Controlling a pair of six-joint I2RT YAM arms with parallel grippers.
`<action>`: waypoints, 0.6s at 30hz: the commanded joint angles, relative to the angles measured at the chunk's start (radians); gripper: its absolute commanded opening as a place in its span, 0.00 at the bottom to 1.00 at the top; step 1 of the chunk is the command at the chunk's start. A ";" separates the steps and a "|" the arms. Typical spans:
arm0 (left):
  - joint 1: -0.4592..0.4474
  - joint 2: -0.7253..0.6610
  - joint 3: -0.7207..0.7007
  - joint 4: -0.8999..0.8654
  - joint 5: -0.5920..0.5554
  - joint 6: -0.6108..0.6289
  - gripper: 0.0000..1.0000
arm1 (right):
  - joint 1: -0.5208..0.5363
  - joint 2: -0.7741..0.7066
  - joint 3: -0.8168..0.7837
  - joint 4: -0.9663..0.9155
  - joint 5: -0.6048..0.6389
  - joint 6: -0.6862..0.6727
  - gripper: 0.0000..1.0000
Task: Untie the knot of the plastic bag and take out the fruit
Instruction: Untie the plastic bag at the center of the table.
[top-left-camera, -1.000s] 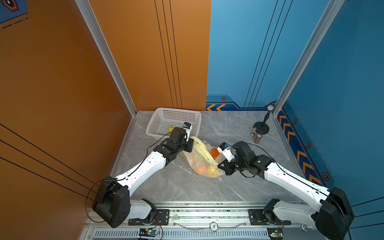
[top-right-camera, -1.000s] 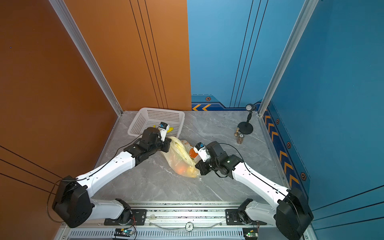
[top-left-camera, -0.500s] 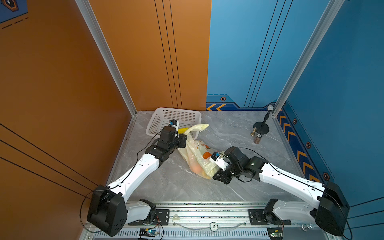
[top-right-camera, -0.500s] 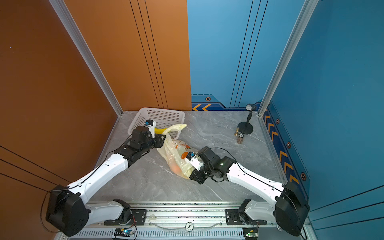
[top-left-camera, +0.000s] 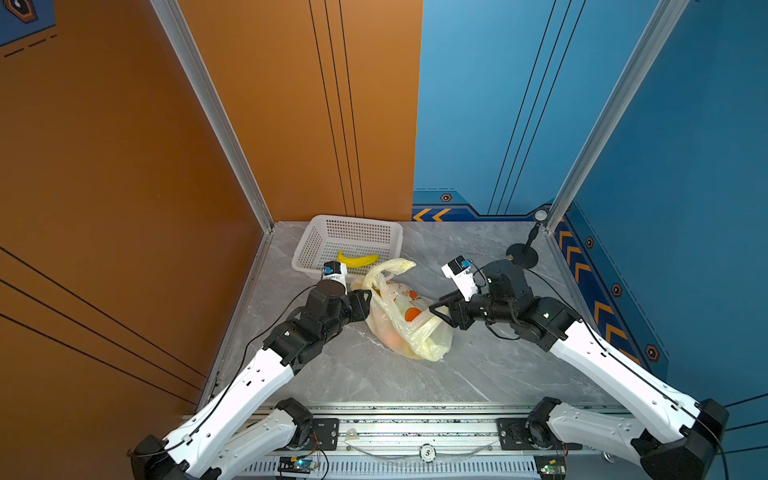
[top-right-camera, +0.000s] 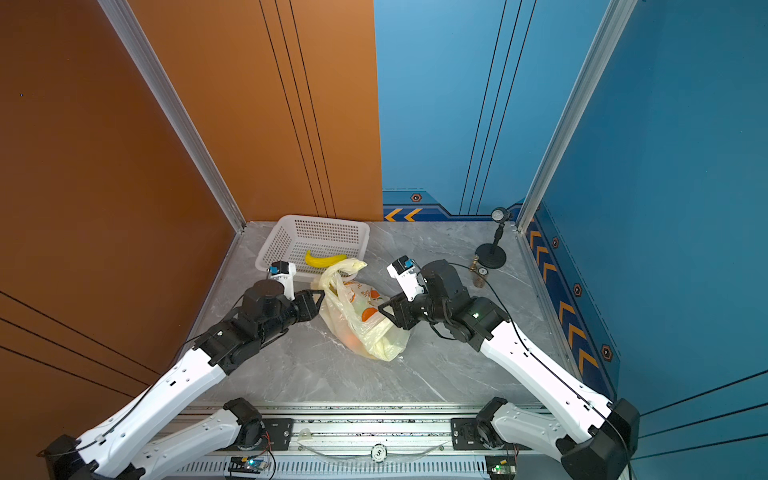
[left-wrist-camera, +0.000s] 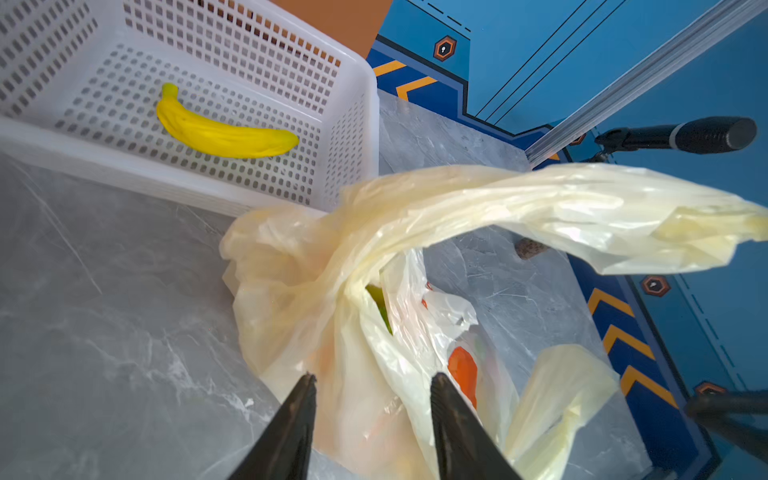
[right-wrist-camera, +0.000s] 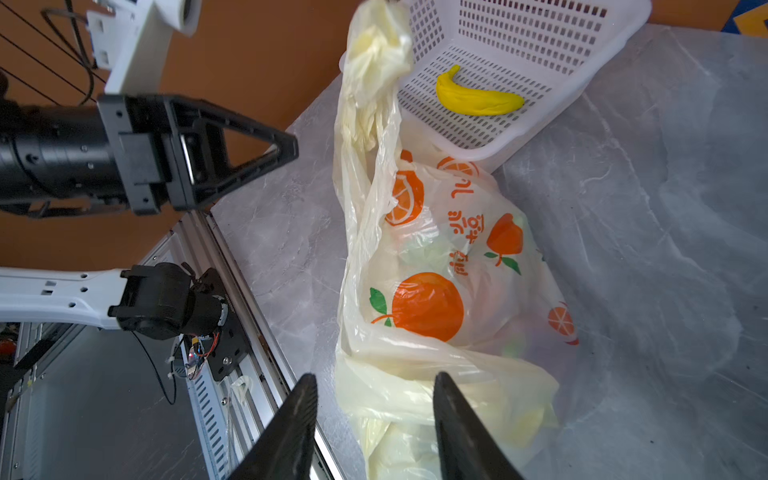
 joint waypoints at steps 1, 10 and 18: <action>-0.043 -0.036 -0.072 -0.019 -0.042 -0.141 0.45 | 0.016 0.108 0.097 -0.080 0.048 -0.015 0.48; -0.068 0.042 -0.113 0.183 0.003 -0.175 0.58 | 0.091 0.399 0.240 -0.050 -0.001 0.034 0.57; -0.031 0.149 -0.107 0.302 0.047 -0.180 0.64 | 0.112 0.542 0.272 -0.012 -0.034 0.049 0.59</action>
